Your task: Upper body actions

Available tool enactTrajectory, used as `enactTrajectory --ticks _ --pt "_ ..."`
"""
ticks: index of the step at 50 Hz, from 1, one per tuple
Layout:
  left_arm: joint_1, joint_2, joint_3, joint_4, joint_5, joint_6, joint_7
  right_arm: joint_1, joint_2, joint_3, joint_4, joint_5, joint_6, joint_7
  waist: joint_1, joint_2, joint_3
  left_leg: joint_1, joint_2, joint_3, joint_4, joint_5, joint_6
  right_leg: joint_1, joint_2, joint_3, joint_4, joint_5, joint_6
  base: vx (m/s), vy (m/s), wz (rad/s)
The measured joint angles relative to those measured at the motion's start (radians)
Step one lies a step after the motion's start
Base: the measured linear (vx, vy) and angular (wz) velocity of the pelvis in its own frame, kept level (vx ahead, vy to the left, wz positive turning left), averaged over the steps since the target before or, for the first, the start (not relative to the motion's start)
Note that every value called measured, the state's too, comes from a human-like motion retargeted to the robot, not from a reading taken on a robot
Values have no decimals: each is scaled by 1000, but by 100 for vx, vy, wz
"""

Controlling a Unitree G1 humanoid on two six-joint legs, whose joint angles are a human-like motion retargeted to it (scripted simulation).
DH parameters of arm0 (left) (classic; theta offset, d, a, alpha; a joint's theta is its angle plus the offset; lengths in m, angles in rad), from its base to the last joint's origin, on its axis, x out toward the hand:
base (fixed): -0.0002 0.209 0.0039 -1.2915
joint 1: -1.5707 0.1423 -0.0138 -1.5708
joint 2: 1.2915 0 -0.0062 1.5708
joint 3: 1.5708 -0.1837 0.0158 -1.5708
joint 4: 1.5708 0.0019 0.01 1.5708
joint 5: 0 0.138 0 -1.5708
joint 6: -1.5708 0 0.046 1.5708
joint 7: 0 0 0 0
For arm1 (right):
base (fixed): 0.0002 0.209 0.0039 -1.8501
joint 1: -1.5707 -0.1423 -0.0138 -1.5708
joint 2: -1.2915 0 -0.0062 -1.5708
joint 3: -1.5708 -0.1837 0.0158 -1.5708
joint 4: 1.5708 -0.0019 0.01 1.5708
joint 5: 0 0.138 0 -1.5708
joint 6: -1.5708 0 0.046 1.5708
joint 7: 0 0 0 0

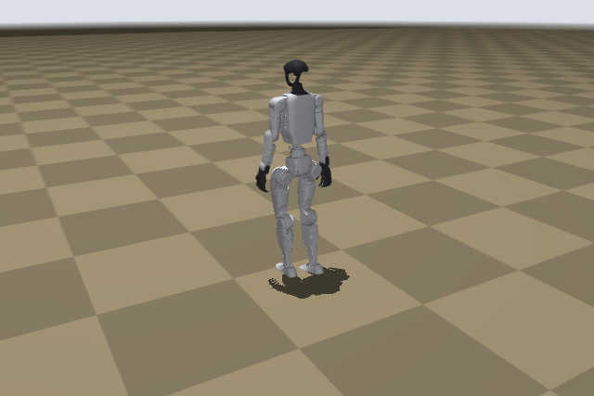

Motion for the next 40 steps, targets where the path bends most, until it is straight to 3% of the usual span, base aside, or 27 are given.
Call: enactTrajectory --ticks 3,5,8,12,17,20,24,28,30,32,36,40 --pt "-9 1 -21 -11 -3 -5 0 3 -9 9 11 -4 -2 -9 31 -11 15 -34 -57 -152 -2 62 -12 2 -8 20 -19 -42 49 0 -21 276" --pt "-16 0 -28 -18 -12 -4 -1 -2 -16 21 10 -13 0 -11 96 -23 39 -56 -89 -209 -13 105 -20 31 -53 -159 -77 -53 12 -9 -21 192" --pt "-47 1 -31 -25 -40 -5 -3 -25 -26 27 -15 -28 2 -11 204 -45 91 -82 -104 -175 -59 118 5 45 -67 -252 -112 -52 12 -11 -17 185" --pt "-30 -11 -34 -22 -64 -16 21 -24 -51 15 -58 -62 -3 -21 249 -73 109 -109 -11 245 -79 -10 54 53 -137 -442 -138 -57 41 14 -7 291" --pt "26 2 -27 -1 -63 3 74 0 -62 14 -58 -70 -16 -76 145 -86 55 -67 129 868 -29 -113 30 80 -190 -757 -179 -72 90 34 -5 390" --pt "37 10 3 26 -48 15 86 2 -63 15 -23 -58 -14 -74 92 -100 27 -47 174 1028 64 -139 51 106 -199 -928 -214 -80 120 44 -15 379" --pt "40 22 39 75 -52 26 87 15 -41 1 16 -60 10 -83 62 -108 -8 -48 167 937 133 -161 48 143 -190 -1115 -239 -89 173 60 -27 338" --pt "48 23 50 103 -44 33 104 41 -21 -11 44 -40 8 -83 133 -126 -27 8 127 1031 55 -83 1 189 -170 -1274 -253 -91 220 62 -32 248" --pt "51 22 45 112 -52 34 116 49 -13 -8 49 -47 12 -72 178 -130 -21 -35 79 848 43 -83 26 217 -152 -1324 -255 -85 237 62 -39 213" --pt "58 23 52 116 -61 33 119 50 -11 13 47 -70 16 -67 232 -135 -2 -24 55 785 29 -90 43 253 -133 -1354 -252 -73 238 52 -35 137" --pt "94 20 95 129 -62 34 122 41 -13 39 28 -144 37 -79 320 -125 2 5 49 706 15 -109 65 325 -111 -1360 -196 27 185 58 -27 99" --pt "140 17 120 177 -91 32 131 40 -11 28 -9 -159 8 -81 261 0 -63 9 148 566 14 -103 80 349 -95 -1317 52 190 18 62 -32 192"
